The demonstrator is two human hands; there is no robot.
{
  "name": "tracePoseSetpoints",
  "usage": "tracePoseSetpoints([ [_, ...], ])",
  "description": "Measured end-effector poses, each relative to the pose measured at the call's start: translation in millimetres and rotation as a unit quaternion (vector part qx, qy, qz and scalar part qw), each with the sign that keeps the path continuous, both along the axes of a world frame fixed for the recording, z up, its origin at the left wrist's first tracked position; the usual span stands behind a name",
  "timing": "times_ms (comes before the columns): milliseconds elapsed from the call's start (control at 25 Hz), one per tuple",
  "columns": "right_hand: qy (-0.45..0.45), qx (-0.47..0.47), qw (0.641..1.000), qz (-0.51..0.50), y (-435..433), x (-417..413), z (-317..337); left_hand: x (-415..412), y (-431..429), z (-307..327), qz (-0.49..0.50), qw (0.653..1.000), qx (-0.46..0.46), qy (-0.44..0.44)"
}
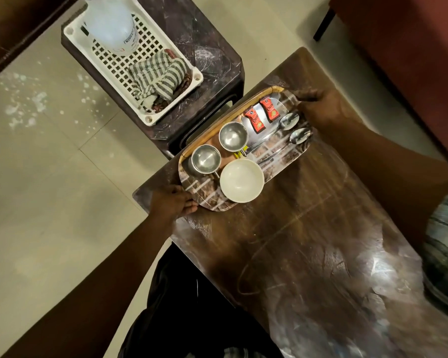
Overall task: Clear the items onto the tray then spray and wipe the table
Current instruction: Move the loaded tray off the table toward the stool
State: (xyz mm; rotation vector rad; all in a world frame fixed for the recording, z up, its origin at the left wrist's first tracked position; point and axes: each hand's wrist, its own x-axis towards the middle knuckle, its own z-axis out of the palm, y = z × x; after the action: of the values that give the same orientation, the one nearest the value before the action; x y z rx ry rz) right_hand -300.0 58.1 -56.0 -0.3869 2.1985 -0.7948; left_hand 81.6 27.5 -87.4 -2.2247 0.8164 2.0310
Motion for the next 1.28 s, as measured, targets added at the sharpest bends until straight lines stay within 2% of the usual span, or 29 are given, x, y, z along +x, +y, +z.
tracePoseSetpoints([
  [280, 0.008, 0.018, 1.000, -0.002, -3, 3, -16, 3, -1, -7, -0.015, 1.000, -0.015, -0.007],
  [600, 0.031, 0.033, 0.999, 0.011, -7, 0, -29, 8, -4, -19, -0.092, 0.993, -0.073, -0.013],
  [880, 0.047, 0.046, 0.997, 0.049, -6, 4, -24, 18, -9, -24, -0.132, 0.988, -0.079, 0.001],
  [1040, 0.072, 0.040, 0.994, 0.071, -6, 23, 1, 26, -16, 3, -0.140, 0.984, -0.109, -0.023],
  [1160, 0.082, -0.014, 0.993, 0.081, 5, 60, 33, 34, -19, 41, -0.169, 0.969, -0.171, -0.055],
  [1280, 0.046, -0.050, 0.994, 0.091, 14, 123, 68, 45, -25, 92, -0.179, 0.964, -0.192, -0.045],
])
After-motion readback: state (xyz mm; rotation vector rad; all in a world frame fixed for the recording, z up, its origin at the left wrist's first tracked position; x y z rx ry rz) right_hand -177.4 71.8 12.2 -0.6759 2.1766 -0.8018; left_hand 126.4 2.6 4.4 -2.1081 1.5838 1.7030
